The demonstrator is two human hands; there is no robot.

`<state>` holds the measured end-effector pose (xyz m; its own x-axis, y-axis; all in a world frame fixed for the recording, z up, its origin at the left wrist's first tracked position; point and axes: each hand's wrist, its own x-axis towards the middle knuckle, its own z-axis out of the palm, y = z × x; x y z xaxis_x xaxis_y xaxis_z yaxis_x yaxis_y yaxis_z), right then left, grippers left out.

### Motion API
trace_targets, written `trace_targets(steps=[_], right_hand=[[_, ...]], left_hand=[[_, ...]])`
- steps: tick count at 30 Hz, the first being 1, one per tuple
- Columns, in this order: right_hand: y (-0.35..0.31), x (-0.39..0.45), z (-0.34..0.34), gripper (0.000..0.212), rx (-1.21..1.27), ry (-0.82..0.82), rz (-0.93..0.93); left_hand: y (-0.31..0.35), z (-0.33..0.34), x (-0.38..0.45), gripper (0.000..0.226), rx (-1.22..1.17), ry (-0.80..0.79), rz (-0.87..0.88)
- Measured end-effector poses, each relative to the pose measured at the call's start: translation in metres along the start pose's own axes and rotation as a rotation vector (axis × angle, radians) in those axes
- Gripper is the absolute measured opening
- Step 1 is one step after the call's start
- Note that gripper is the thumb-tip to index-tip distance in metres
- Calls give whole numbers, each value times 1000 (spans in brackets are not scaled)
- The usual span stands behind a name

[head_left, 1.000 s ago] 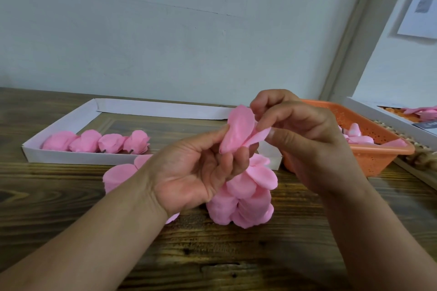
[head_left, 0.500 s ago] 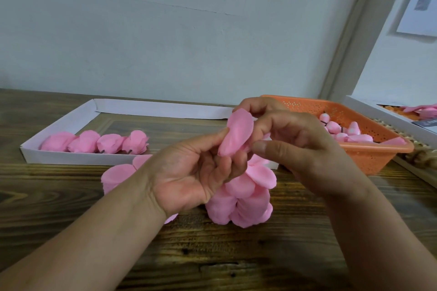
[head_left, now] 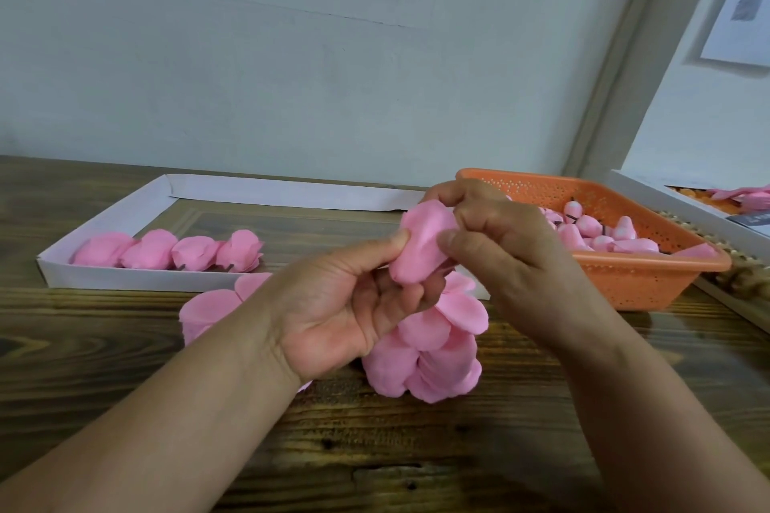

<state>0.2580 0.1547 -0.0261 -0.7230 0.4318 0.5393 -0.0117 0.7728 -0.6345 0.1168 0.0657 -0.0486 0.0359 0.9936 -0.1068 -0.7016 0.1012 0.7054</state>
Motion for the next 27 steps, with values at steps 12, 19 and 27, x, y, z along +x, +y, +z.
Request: trace_targets(steps=[12, 19, 27], right_hand=[[4, 1, 5, 25, -277, 91, 8], [-2, 1, 6, 24, -87, 187, 189], [-6, -1, 13, 24, -225, 354, 140]], left_hand=[[-1, -1, 0, 29, 30, 76, 67], [-1, 1, 0, 25, 60, 102, 105], [-5, 1, 0, 38, 112, 106, 157]])
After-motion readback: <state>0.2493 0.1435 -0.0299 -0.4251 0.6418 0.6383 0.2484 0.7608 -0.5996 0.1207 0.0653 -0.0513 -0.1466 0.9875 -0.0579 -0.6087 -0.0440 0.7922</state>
